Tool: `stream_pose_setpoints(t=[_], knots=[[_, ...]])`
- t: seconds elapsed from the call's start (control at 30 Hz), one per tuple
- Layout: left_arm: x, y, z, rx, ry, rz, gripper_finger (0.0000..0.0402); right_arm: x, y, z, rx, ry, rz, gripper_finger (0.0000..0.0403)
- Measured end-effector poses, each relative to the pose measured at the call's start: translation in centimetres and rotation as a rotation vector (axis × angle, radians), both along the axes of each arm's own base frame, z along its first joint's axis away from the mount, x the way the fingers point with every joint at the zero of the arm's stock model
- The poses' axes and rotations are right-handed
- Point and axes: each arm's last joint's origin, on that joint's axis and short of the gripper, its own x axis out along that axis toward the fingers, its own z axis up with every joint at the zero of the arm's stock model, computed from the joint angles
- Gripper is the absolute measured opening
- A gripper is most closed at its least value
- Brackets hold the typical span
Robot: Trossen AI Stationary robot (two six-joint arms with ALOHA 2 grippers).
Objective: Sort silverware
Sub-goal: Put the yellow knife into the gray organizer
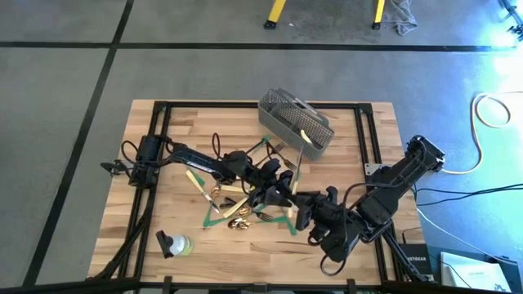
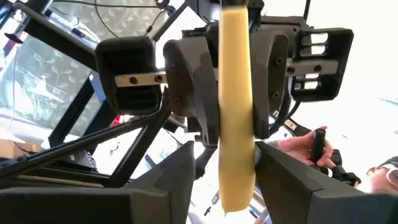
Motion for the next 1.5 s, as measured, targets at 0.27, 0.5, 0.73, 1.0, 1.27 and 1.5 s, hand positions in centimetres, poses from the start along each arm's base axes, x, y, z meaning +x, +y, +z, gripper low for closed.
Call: stream_pose_setpoints(t=[0.27, 0.5, 0.73, 1.0, 1.27, 1.5], knots=[[-0.1, 0.2, -0.2, 0.059, -0.018, -0.032, 0.0226, -1.7, -1.7, 3.8, 0.148, -0.153, -0.097, 0.0042], [0.2, 0.0, -1.2, 0.173, 0.013, -0.02, 0.0246, -4.9, -6.5, 7.2, 0.427, -0.382, -0.305, 0.0042], [0.4, -1.9, -3.1, 0.328, 0.104, -0.013, 0.0246, -8.6, -11.4, 8.8, 0.82, -0.648, -0.513, 0.0042], [0.2, -3.9, -3.3, 0.422, 0.052, 0.078, 0.0245, -10.1, -13.7, 6.4, 1.145, -0.785, -0.555, 0.0042], [0.1, -4.6, -3.3, 0.423, 0.049, 0.062, 0.0245, -10.4, -15.2, 1.9, 1.302, -0.983, -0.387, 0.0042], [0.0, -5.1, -3.3, 0.424, 0.043, 0.047, 0.0245, -11.7, -17.6, -2.1, 1.413, -1.246, -0.303, 0.0042]])
